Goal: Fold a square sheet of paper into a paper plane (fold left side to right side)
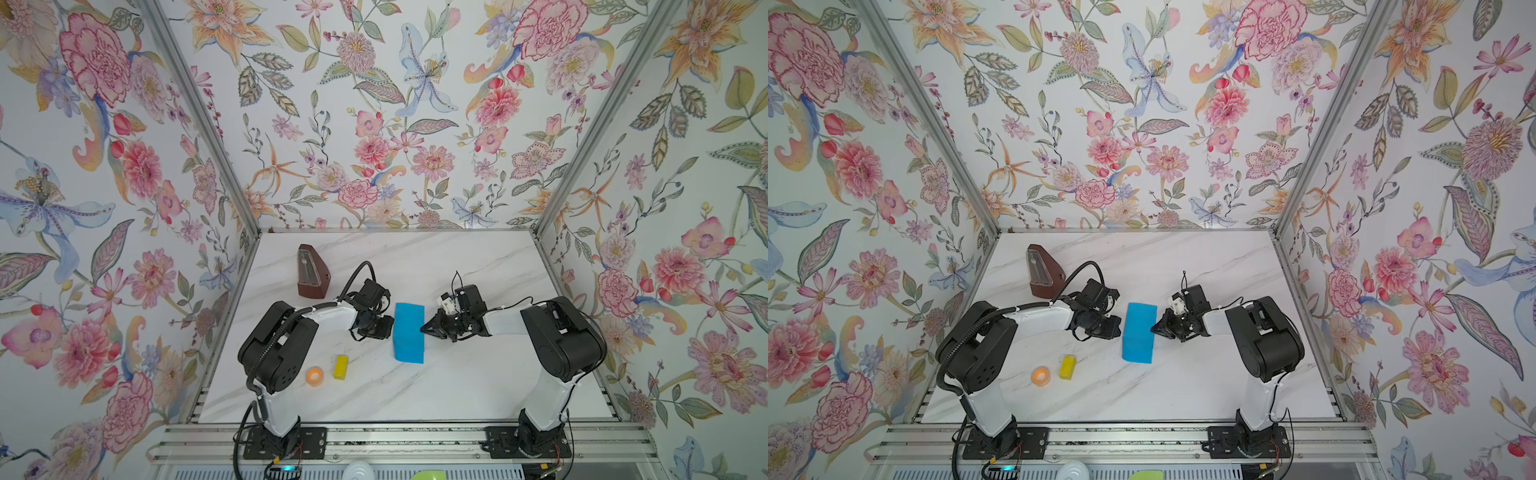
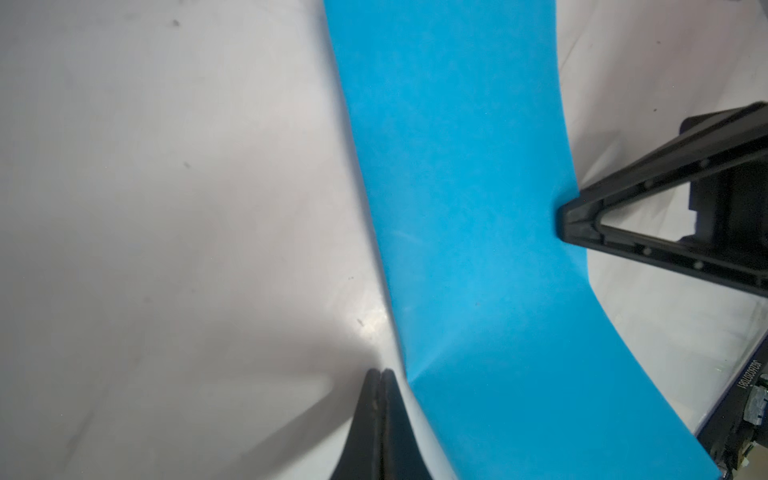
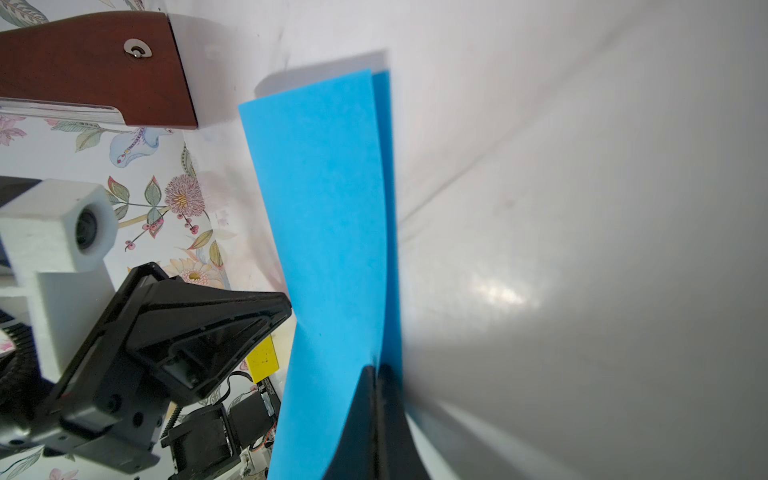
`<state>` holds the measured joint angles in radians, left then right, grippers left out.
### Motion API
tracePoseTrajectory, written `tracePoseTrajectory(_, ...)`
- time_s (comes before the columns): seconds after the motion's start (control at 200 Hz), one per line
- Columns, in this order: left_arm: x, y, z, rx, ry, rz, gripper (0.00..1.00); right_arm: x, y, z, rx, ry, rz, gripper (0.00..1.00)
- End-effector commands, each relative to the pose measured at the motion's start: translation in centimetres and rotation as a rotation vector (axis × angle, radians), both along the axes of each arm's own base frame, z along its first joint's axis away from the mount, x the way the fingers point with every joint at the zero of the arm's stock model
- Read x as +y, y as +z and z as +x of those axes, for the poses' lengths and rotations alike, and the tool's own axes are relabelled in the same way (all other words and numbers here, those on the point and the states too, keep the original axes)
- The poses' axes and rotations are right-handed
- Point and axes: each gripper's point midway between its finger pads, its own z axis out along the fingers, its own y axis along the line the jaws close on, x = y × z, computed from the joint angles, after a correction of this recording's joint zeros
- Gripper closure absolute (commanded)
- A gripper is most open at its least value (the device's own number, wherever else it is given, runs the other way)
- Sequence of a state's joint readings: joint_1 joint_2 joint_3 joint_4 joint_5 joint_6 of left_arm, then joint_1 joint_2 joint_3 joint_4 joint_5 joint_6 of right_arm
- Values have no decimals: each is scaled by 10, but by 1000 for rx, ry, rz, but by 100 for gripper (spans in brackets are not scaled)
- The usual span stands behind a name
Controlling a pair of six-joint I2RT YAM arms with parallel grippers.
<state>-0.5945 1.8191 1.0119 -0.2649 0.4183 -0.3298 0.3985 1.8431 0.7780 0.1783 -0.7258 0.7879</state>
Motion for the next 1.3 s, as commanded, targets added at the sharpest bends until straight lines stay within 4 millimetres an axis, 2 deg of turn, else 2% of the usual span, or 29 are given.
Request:
tracePoseTrajectory(0.0, 28, -18, -15, 61, 33, 109, 100, -22, -36, -24, 119, -25, -132, 100)
tracePoseTrajectory(0.135, 3, 14, -4, 15, 18, 4, 100, -21, -36, -24, 120, -24, -133, 100)
tracePoseTrajectory(0.215, -17, 24, -7, 21, -15, -49, 100, -22, -36, -25, 121, -24, -134, 100)
tracePoseTrajectory(0.31, -36, 26, -15, 34, -50, -77, 100, -22, -37, -25, 124, -25, -136, 100)
tracePoseTrajectory(0.46, -47, 20, -21, 52, -72, -83, 100, -21, -37, -26, 122, -24, -133, 100)
tracePoseTrajectory(0.701, -33, -4, -33, 97, -87, -12, 100, -21, -38, -26, 127, -24, -137, 100)
tracePoseTrajectory(1.066, 23, -35, -49, 125, -7, 144, 100, -25, -42, -27, 130, -36, -152, 100)
tracePoseTrajectory(1.196, 37, -43, -57, 145, 11, 167, 100, -25, -42, -27, 132, -37, -150, 100)
tracePoseTrajectory(1.296, 42, -42, -58, 142, 20, 167, 100, -25, -41, -27, 131, -36, -148, 100)
